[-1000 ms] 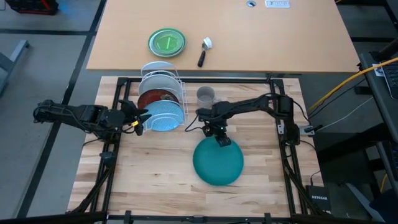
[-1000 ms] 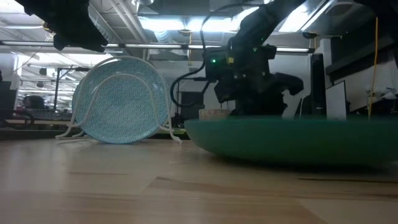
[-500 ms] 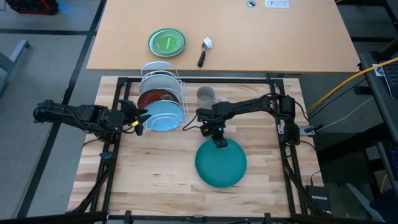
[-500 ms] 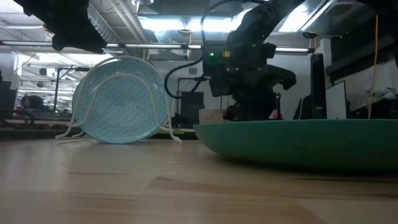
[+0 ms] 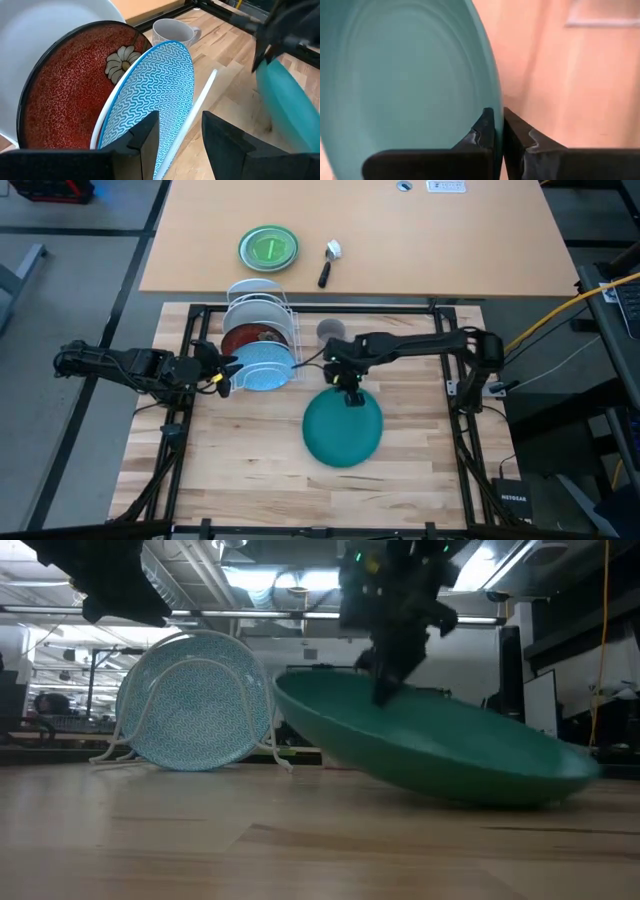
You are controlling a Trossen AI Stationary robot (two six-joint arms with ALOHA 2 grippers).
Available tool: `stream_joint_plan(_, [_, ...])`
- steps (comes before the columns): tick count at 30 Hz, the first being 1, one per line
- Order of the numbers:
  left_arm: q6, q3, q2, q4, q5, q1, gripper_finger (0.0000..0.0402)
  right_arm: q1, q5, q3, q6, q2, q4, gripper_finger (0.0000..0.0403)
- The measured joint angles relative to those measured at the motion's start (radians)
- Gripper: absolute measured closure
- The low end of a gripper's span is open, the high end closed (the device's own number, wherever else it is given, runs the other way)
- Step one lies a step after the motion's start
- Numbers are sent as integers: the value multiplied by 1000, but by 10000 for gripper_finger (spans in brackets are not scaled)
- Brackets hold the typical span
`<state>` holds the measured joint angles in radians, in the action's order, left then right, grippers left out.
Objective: Sort dishes
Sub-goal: Put the green plate into the dish rack
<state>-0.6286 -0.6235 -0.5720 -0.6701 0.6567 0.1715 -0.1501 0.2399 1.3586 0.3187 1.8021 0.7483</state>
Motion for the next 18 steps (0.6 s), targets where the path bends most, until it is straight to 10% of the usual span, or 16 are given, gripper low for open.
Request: stream_joint_plan(18, [-40,0,0,1,0,0,265,-1,-499,324,21,-217,-31,387])
